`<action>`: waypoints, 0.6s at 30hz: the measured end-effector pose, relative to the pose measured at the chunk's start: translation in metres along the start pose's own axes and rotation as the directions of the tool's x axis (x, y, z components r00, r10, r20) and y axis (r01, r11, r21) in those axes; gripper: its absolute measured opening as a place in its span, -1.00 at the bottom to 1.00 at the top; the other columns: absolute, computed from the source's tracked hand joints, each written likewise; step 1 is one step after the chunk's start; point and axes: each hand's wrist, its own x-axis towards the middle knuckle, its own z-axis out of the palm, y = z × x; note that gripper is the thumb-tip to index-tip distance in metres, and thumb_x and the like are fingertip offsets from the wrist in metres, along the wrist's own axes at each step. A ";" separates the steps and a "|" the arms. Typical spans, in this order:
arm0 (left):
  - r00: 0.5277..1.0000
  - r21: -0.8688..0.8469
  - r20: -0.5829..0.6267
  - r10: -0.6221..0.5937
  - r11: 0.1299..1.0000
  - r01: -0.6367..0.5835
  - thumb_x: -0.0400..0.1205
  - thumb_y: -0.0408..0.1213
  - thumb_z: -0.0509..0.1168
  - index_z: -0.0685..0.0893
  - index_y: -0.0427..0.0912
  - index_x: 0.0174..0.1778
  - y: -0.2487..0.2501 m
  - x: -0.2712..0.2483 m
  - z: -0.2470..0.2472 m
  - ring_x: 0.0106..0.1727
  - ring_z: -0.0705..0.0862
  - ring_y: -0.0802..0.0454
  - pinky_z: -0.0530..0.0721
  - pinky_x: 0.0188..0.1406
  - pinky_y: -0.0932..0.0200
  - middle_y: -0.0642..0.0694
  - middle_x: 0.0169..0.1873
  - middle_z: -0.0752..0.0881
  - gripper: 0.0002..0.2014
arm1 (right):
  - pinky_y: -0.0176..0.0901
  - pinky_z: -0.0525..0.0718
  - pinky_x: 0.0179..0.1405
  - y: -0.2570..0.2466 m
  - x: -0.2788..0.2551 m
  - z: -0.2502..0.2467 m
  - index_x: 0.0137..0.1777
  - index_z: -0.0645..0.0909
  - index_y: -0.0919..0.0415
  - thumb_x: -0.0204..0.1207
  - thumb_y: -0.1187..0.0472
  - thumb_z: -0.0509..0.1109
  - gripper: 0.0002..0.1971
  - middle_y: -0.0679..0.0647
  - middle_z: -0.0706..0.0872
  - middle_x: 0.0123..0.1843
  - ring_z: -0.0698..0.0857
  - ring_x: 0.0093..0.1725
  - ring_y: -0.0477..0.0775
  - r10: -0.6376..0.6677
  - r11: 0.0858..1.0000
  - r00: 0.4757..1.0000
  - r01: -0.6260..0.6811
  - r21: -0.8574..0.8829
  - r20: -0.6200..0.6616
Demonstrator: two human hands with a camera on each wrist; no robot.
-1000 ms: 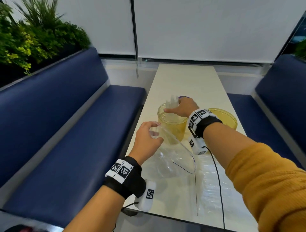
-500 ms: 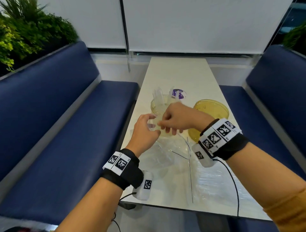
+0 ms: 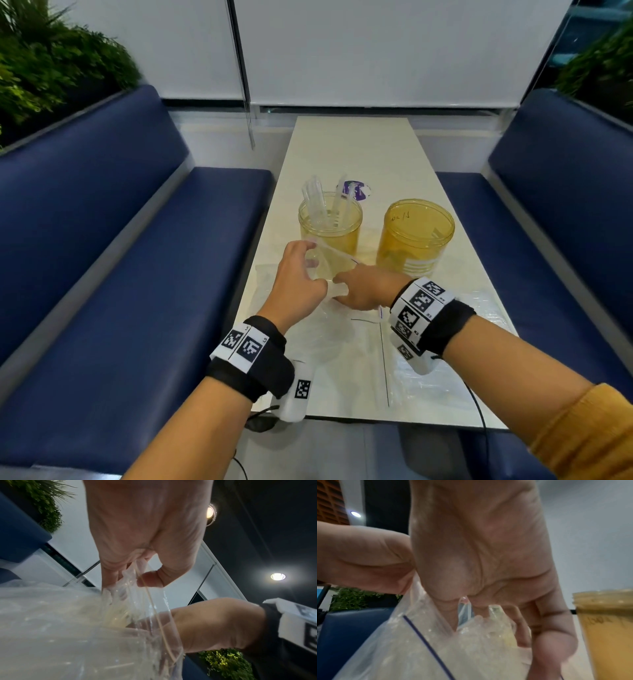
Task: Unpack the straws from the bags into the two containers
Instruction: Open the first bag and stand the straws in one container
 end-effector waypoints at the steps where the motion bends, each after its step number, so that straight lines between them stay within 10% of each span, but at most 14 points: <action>1: 1.000 -0.007 0.002 -0.009 1.000 0.009 0.52 -0.56 0.32 0.44 -0.16 0.53 0.000 0.000 0.000 0.35 0.61 0.10 0.70 -0.01 0.20 0.01 0.45 0.44 -0.38 | 0.08 0.50 0.47 0.001 0.001 0.003 0.73 0.21 0.00 0.72 -0.24 0.11 -0.36 0.11 0.38 0.68 0.44 0.59 0.25 0.002 1.000 1.000 -0.003 0.018 0.027; 6: 0.999 -0.071 0.012 -0.044 0.996 0.045 0.51 -0.61 0.30 0.45 -0.13 0.51 -0.003 -0.002 0.000 0.33 0.64 0.09 0.59 -0.30 0.43 -0.09 0.41 0.53 -0.37 | 0.14 0.56 0.36 0.005 0.002 0.012 0.68 0.22 -0.06 0.69 -0.22 0.19 -0.39 0.19 0.50 0.58 0.48 0.51 0.32 0.043 0.996 0.999 -0.041 0.082 -0.022; 18: 0.996 0.133 -0.052 0.066 0.989 -0.059 0.31 -0.05 0.69 0.48 0.06 0.47 -0.007 -0.001 0.010 0.29 0.58 0.09 0.61 0.33 -0.05 0.19 0.35 0.51 -0.18 | -0.15 0.52 0.13 -0.008 -0.045 -0.050 0.56 0.53 0.11 0.65 0.09 0.43 -0.52 0.14 0.62 0.45 0.62 0.38 0.17 0.046 0.940 0.973 0.034 0.338 -0.225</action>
